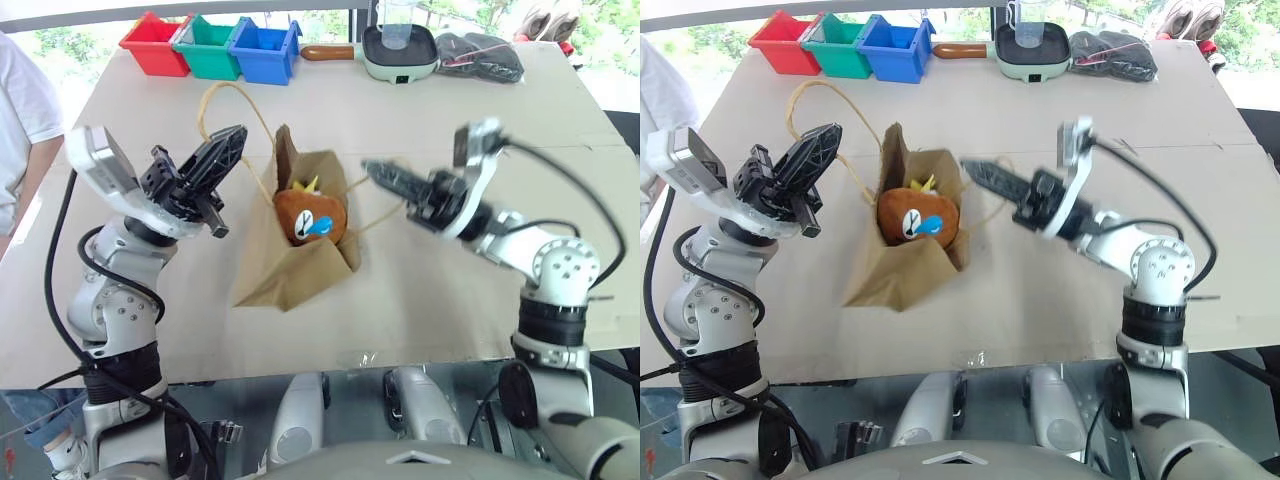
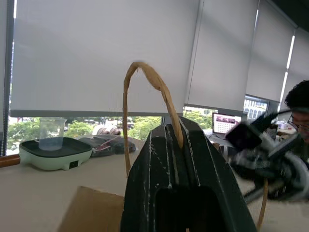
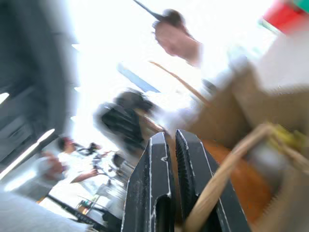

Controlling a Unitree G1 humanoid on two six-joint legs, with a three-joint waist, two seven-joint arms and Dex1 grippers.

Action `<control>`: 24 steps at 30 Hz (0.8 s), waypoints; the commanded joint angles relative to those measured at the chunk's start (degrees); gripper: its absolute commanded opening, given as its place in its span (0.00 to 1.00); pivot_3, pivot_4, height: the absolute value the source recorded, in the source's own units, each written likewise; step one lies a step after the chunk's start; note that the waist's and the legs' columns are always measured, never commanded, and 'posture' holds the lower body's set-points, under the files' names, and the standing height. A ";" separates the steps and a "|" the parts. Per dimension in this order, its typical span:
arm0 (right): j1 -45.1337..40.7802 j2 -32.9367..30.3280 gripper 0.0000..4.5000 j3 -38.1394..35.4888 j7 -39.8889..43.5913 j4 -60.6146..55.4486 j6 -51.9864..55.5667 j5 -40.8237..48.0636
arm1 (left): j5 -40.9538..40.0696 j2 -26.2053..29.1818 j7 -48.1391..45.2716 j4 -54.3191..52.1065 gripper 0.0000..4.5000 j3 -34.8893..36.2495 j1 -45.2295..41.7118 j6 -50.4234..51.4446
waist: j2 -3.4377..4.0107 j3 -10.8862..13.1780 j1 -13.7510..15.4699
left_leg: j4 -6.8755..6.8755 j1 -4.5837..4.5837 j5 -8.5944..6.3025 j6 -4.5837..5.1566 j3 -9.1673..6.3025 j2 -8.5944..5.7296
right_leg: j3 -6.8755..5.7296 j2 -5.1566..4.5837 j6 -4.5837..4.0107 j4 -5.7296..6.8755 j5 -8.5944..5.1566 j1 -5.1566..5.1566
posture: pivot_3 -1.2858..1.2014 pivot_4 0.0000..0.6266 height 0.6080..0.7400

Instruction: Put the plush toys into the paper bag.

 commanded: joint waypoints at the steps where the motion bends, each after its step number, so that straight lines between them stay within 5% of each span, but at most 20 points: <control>1: -9.64 -1.56 0.01 -0.19 -4.96 -6.49 -3.08 6.18 | 2.50 2.36 -0.98 4.55 0.00 0.91 -5.06 -2.67 | 0.00 0.00 0.13 | 0.00 0.01 0.00 0.00 -0.02 0.00 | -0.03 0.00 0.00 0.00 0.00 0.01 | 0.52 0.24 1.00; 4: -12.81 -3.26 0.01 0.78 -8.21 -6.39 -3.92 7.06 | 4.67 3.35 -2.77 8.73 0.00 0.24 -8.08 -4.18 | -0.11 -0.07 0.25 | 0.00 -0.02 0.00 0.00 -0.08 0.00 | -0.10 -0.01 0.00 -0.04 0.00 0.02 | 0.52 0.24 1.00; 17: -9.06 -11.95 0.01 8.26 -8.92 -4.15 -3.51 -12.95 | 23.03 1.31 -9.36 34.66 0.00 -13.20 -23.99 -13.01 | -0.12 -0.07 -0.17 | -0.01 -0.10 0.00 0.00 0.01 -0.02 | -0.03 -0.04 -0.01 -0.02 0.00 -0.08 | 0.52 0.24 1.00; 20: -9.31 -14.22 0.19 6.83 -7.43 -6.21 -2.72 -12.31 | 23.00 1.86 -9.77 36.29 0.00 -11.97 -24.66 -13.35 | -0.11 -0.07 0.05 | -0.03 -0.10 0.00 0.00 -0.02 0.01 | -0.06 -0.02 -0.01 0.00 0.00 -0.09 | 0.52 0.24 1.00; 24: -10.12 -18.50 0.65 6.00 -4.31 -9.96 -2.10 -11.58 | 21.43 2.91 -10.57 34.71 0.00 -10.37 -23.45 -11.40 | -0.12 -0.07 0.15 | 0.00 -0.16 0.00 0.00 0.03 -0.06 | -0.05 -0.14 0.00 -0.06 0.00 -0.08 | 0.52 0.24 1.00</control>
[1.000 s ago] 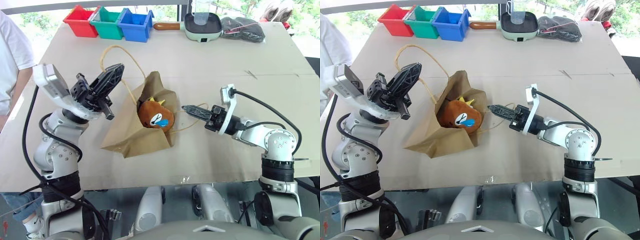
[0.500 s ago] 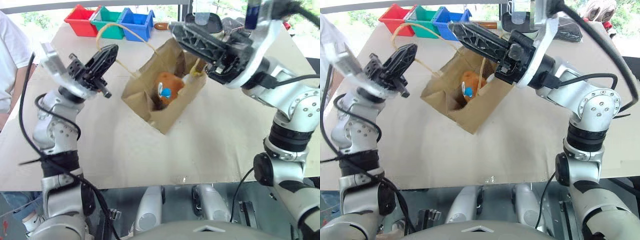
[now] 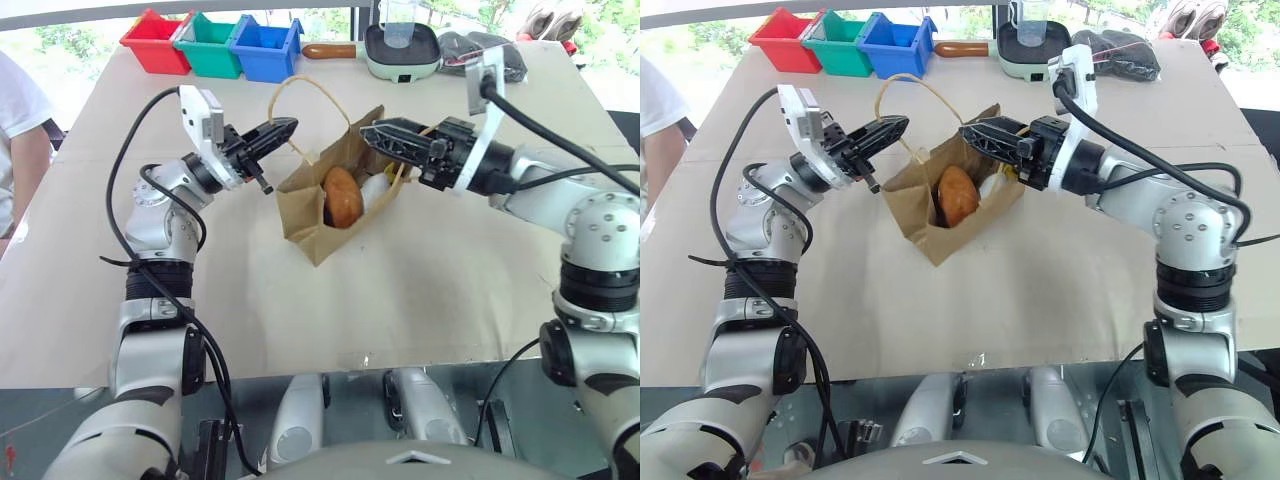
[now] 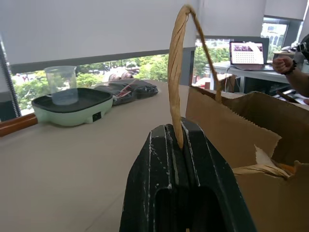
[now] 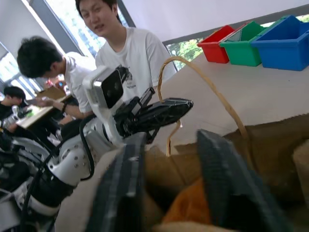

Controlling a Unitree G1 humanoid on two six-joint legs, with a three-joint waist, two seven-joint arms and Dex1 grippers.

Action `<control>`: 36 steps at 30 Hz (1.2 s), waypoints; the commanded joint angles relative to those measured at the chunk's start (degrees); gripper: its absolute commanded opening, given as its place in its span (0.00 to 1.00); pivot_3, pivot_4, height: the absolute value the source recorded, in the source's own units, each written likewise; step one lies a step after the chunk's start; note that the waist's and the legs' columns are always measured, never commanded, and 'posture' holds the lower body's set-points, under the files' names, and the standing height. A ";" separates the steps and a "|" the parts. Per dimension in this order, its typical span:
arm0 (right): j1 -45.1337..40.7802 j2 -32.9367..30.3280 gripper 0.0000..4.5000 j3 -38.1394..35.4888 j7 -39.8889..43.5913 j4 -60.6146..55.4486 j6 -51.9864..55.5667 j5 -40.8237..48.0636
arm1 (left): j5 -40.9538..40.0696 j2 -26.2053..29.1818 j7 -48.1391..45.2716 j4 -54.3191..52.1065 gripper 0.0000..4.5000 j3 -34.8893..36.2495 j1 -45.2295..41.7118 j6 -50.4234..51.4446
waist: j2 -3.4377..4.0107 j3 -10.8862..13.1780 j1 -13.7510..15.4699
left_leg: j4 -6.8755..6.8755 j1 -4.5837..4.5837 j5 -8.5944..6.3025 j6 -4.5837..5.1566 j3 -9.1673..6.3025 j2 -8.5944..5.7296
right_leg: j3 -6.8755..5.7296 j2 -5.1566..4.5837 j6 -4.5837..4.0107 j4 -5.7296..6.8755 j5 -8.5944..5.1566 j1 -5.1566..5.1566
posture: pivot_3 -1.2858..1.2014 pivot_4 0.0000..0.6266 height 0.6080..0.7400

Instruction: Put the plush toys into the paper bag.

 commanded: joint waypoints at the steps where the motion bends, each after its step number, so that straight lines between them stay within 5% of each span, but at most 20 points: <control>1: -3.01 -1.54 0.76 -1.88 1.61 -3.79 -0.50 0.80 | -1.24 1.39 -1.06 -2.11 0.00 2.17 0.22 0.27 | 0.00 0.00 0.00 | 0.00 0.00 0.00 0.00 0.00 0.00 | 0.00 -0.01 0.00 0.00 0.00 0.00 | 0.52 0.24 1.00; 3: -5.70 -1.28 0.95 -1.66 1.69 -2.93 -1.31 -0.05 | -0.98 1.12 -0.29 -1.75 0.00 2.67 -0.45 -0.16 | 0.00 0.00 0.01 | 0.01 0.03 0.00 0.00 -0.01 -0.01 | -0.01 0.00 0.00 0.03 0.00 0.01 | 0.52 0.24 1.00; 11: -5.42 -1.82 0.95 -0.71 5.55 -1.10 -1.28 -2.77 | 0.05 0.43 1.67 -2.61 0.00 2.70 0.52 -1.15 | -0.04 -0.03 0.29 | 0.03 0.00 0.00 0.00 -0.04 -0.01 | -0.05 -0.01 0.00 0.03 0.00 0.02 | 0.52 0.24 1.00; 19: -0.45 -0.98 0.95 -9.42 0.58 0.02 -3.27 0.05 | -0.30 0.99 5.69 -3.54 0.00 5.29 1.54 -1.24 | -0.04 -0.02 0.22 | 0.04 0.03 0.00 0.00 -0.05 -0.01 | -0.05 -0.02 0.00 0.07 0.00 0.03 | 0.52 0.24 1.00; 27: 8.38 -8.77 0.98 -9.98 8.42 -7.41 -0.13 3.28 | -5.09 0.45 2.68 -9.42 0.00 4.68 3.70 4.74 | -0.03 -0.01 0.32 | 0.04 0.02 0.00 0.00 -0.01 -0.03 | -0.03 -0.07 0.00 0.05 0.00 0.04 | 0.52 0.24 1.00; 31: 14.47 -16.95 0.98 -3.66 13.83 -13.58 1.77 -2.58 | -9.96 1.39 1.20 -13.26 0.00 5.72 5.95 12.24 | -0.04 -0.02 0.21 | 0.04 0.06 0.00 0.00 -0.05 -0.02 | -0.05 -0.02 0.00 0.05 0.00 0.07 | 0.52 0.24 1.00; 36: 19.06 -17.35 0.98 7.18 15.82 -14.74 -1.99 -13.76 | -6.36 2.73 7.40 -24.32 0.00 3.31 12.72 15.77 | -0.04 -0.02 -0.16 | 0.05 0.12 0.00 0.00 0.00 0.01 | 0.04 0.01 0.01 0.07 0.00 0.08 | 0.52 0.24 1.00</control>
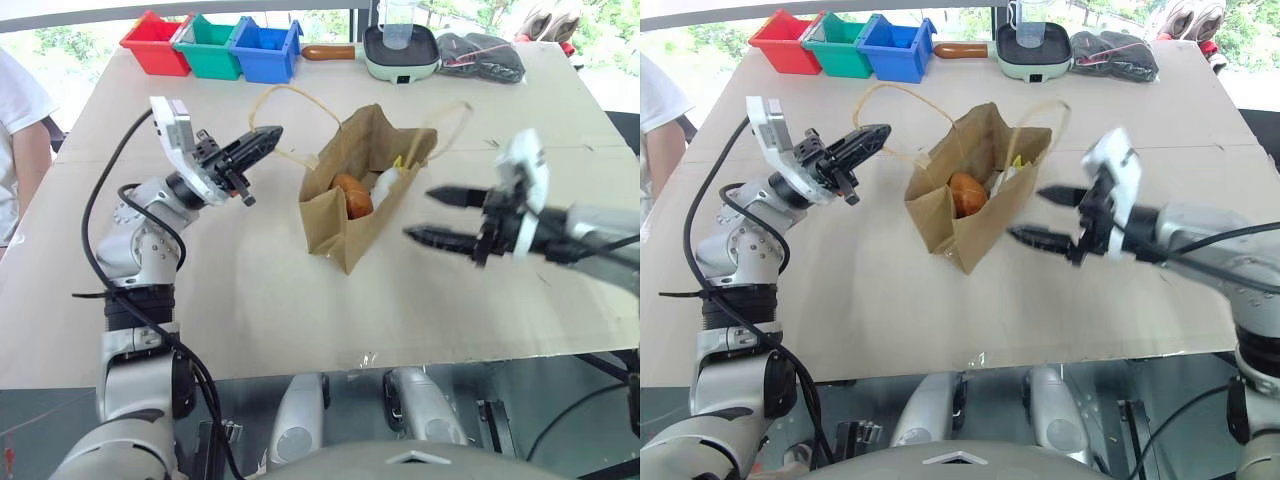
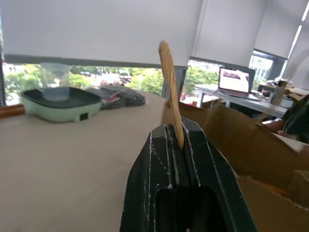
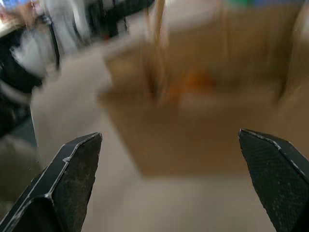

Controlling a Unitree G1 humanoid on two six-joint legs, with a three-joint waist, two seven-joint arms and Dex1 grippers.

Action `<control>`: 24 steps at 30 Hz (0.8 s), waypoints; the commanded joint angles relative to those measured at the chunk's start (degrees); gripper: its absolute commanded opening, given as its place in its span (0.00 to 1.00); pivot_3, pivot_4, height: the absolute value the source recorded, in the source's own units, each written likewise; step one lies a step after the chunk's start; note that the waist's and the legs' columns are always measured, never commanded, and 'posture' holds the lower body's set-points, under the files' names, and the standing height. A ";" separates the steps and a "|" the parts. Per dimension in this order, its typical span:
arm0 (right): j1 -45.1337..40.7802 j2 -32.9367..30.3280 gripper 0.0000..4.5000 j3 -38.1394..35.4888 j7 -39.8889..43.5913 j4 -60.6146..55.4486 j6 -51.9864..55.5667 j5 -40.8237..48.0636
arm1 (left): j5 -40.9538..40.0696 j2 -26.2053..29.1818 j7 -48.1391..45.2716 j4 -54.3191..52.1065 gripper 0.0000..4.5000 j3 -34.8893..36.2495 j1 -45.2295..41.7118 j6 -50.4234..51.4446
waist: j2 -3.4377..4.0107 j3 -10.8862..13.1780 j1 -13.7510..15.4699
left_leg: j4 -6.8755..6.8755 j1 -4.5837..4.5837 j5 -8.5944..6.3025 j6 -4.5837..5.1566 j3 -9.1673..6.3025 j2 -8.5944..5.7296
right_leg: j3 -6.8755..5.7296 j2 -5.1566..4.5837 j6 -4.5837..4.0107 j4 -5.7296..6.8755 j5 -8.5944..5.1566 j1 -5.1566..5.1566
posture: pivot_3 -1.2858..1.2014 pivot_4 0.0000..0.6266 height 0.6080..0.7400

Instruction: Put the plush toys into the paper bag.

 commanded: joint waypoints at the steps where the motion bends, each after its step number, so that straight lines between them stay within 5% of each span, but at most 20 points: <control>1: 0.88 1.28 0.98 4.89 1.95 -1.22 -4.12 -7.03 | 3.44 2.50 4.22 -10.09 0.00 -1.40 4.26 1.26 | 0.00 0.00 0.07 | 0.01 0.01 0.00 0.00 0.00 0.00 | 0.00 0.00 0.00 0.00 0.00 0.00 | 0.52 0.24 1.00; 4: 0.39 3.97 0.81 6.10 2.47 0.32 -5.79 -9.46 | -0.63 4.08 4.00 -14.73 0.00 0.75 7.29 4.87 | -0.01 0.00 0.21 | 0.01 0.00 0.00 0.00 -0.01 0.00 | 0.00 0.01 0.00 0.00 0.00 0.00 | 0.52 0.24 1.00; 8: -0.68 6.36 0.36 8.72 4.68 2.29 -8.24 -13.94 | -9.48 7.87 3.21 -17.76 0.00 4.41 9.48 14.78 | -0.02 0.00 0.36 | 0.04 -0.02 0.00 0.00 -0.03 0.00 | -0.05 0.00 0.00 -0.01 0.00 0.01 | 0.52 0.24 1.00; 11: -1.54 7.97 0.01 9.70 6.01 3.33 -9.11 -15.74 | -13.23 8.80 4.81 -20.62 0.34 6.89 11.17 18.05 | -0.01 0.00 0.33 | 0.03 -0.01 0.00 0.00 -0.01 -0.01 | -0.03 -0.02 0.01 -0.02 0.00 0.01 | 0.52 0.24 1.00; 17: -2.30 10.69 0.00 9.93 7.37 4.31 -9.75 -17.96 | -21.43 9.38 9.10 -21.62 0.99 12.61 12.81 24.01 | -0.02 0.00 0.37 | 0.04 -0.01 0.00 -0.01 -0.05 -0.01 | -0.06 -0.02 0.00 -0.01 0.00 0.02 | 0.52 0.24 1.00; 20: -2.99 11.99 0.00 10.90 7.98 5.08 -10.86 -20.24 | -24.89 11.73 7.73 -26.81 0.99 13.70 19.66 28.24 | -0.02 0.00 -0.04 | 0.03 0.00 0.00 -0.01 -0.03 0.01 | -0.05 -0.01 0.00 -0.02 0.00 0.02 | 0.52 0.24 1.00; 24: -4.17 13.86 0.00 13.93 8.84 6.44 -13.44 -24.54 | -19.42 9.37 10.93 -35.59 0.99 9.45 28.91 24.34 | -0.01 0.01 0.58 | -0.06 0.12 0.00 -0.01 0.08 0.04 | 0.09 -0.05 0.00 -0.03 -0.01 0.02 | 0.52 0.24 1.00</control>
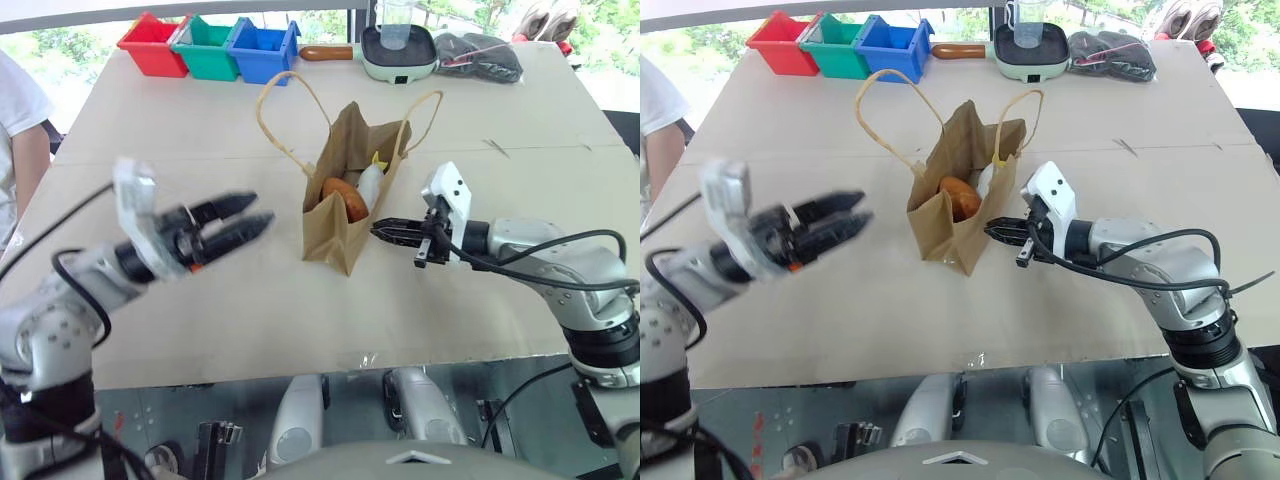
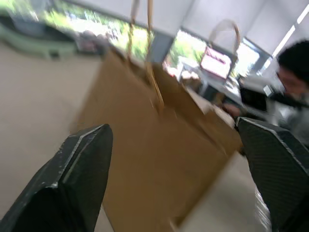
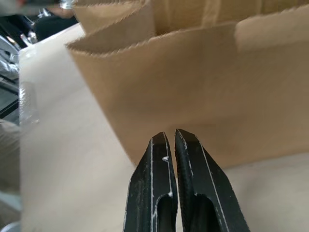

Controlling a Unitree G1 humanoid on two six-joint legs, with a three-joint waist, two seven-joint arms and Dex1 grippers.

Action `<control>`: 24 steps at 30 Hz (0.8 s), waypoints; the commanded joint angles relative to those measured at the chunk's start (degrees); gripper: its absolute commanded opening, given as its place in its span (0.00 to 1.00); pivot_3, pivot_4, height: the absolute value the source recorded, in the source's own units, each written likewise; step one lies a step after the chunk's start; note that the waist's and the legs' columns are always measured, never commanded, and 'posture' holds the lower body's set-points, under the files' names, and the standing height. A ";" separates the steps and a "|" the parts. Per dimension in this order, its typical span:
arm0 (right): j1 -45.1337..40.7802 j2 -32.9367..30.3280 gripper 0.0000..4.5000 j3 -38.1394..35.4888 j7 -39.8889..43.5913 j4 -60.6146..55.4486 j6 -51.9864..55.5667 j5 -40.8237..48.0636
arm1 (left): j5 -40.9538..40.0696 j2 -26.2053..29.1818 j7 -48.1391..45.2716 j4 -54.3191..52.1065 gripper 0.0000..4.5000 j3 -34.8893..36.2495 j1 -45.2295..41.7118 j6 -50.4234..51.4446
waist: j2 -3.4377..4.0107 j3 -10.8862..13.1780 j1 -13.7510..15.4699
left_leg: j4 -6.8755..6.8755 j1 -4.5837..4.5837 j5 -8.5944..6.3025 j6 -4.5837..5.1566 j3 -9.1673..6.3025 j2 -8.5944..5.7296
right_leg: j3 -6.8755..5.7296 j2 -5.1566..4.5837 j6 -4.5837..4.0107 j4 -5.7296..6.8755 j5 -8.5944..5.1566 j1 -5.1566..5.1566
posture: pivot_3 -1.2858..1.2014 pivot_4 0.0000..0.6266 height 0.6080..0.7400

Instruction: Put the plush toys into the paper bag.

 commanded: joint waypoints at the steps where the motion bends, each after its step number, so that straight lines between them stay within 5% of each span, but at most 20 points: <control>1: -2.26 2.33 0.00 2.72 1.38 0.42 -3.66 -3.83 | 6.24 -4.10 4.90 -8.55 0.99 -4.53 4.11 -5.73 | -0.01 0.00 1.16 | 0.03 -0.04 0.00 -0.01 -0.14 -0.02 | -0.19 0.01 -0.01 0.04 0.00 0.02 | 0.52 0.24 1.00; 11: -4.55 9.47 0.00 6.66 2.94 6.45 -8.08 -10.17 | 26.33 -16.98 18.58 -11.49 0.99 -18.03 4.03 -19.64 | -0.07 -0.07 1.69 | 0.06 0.27 0.01 -0.01 0.06 -0.06 | 0.06 0.03 -0.01 0.05 0.01 0.27 | 0.52 0.24 1.00; 17: -2.19 8.34 0.00 6.05 3.90 4.52 -8.44 -12.20 | 35.45 -22.30 22.65 -7.10 0.99 -24.18 0.85 -25.94 | -0.08 -0.07 1.81 | 0.07 0.24 0.00 -0.01 0.08 -0.09 | 0.06 0.00 0.00 0.04 0.02 0.28 | 0.52 0.24 1.00; 24: 8.03 3.68 0.00 -2.92 3.03 -8.15 -15.41 -12.13 | 34.66 -23.77 18.33 -2.41 0.30 -23.98 -0.48 -30.84 | -0.07 -0.07 1.82 | 0.05 0.21 0.00 0.00 0.02 -0.09 | -0.01 0.00 0.00 0.02 0.01 0.28 | 0.52 0.24 1.00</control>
